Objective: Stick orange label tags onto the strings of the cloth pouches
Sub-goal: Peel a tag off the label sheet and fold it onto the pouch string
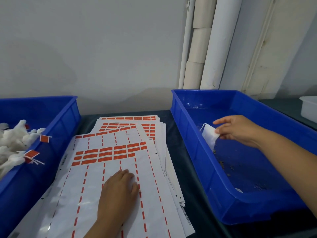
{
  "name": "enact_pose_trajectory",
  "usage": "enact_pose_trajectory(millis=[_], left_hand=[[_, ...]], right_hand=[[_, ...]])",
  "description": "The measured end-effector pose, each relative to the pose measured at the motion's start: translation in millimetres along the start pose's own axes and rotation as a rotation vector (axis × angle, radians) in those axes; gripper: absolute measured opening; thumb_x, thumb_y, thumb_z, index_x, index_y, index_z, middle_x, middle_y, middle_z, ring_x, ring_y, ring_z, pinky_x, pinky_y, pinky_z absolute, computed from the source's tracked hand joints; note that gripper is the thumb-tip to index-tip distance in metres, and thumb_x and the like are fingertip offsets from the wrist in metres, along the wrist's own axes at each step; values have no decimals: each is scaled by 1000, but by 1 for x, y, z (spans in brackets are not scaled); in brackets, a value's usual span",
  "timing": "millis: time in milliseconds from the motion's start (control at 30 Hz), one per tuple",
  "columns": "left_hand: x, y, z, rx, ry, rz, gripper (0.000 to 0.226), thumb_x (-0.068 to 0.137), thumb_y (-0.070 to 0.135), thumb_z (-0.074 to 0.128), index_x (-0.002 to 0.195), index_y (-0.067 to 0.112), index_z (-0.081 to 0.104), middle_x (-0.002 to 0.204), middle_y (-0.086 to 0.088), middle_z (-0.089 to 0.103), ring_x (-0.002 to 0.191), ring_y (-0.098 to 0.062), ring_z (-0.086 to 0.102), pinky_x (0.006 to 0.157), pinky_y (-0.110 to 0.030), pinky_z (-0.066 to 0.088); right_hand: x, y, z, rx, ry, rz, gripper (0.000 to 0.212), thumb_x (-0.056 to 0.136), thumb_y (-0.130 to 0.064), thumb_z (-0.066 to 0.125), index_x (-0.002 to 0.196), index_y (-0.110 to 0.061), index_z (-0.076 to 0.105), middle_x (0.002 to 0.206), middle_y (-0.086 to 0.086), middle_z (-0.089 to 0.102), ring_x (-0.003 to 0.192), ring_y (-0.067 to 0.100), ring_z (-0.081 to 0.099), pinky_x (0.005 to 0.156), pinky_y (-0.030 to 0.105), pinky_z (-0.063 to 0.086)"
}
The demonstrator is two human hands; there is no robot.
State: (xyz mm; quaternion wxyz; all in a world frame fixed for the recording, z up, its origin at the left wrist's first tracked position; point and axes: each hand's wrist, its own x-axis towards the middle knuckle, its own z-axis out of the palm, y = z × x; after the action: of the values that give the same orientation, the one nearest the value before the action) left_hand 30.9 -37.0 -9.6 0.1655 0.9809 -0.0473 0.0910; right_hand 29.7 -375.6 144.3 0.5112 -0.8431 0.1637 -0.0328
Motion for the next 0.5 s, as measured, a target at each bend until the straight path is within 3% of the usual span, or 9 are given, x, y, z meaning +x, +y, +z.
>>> enact_pose_trajectory(millis=[100, 233, 333, 500], left_hand=[[0, 2, 0, 2, 6, 15, 41, 88, 54, 44, 124, 37, 50, 134, 19, 48, 118, -6, 47, 106, -26, 31], [-1, 1, 1, 38, -4, 39, 44, 89, 56, 39, 128, 38, 44, 138, 19, 42, 121, -6, 43, 108, -27, 29], [1, 2, 2, 89, -42, 79, 43, 90, 56, 36, 129, 37, 40, 138, 18, 41, 121, -6, 42, 107, -26, 28], [28, -1, -19, -1, -224, 108, 38, 88, 48, 48, 121, 31, 55, 124, 13, 56, 99, -9, 56, 88, -23, 45]], right_hand=[[-1, -22, -4, 10, 67, -66, 22, 83, 1, 66, 98, -16, 64, 87, 12, 72, 81, 21, 67, 64, 24, 54], [0, -46, -4, -378, 252, -167, 21, 82, -2, 63, 94, -18, 61, 82, 4, 69, 72, 15, 62, 57, 23, 44], [0, -61, 0, -345, 443, -318, 18, 81, -4, 62, 92, -19, 62, 74, -6, 63, 66, 5, 54, 55, 22, 37], [-6, -94, 23, -334, 418, -468, 22, 80, -3, 62, 95, -19, 62, 76, -11, 60, 67, 2, 53, 58, 18, 38]])
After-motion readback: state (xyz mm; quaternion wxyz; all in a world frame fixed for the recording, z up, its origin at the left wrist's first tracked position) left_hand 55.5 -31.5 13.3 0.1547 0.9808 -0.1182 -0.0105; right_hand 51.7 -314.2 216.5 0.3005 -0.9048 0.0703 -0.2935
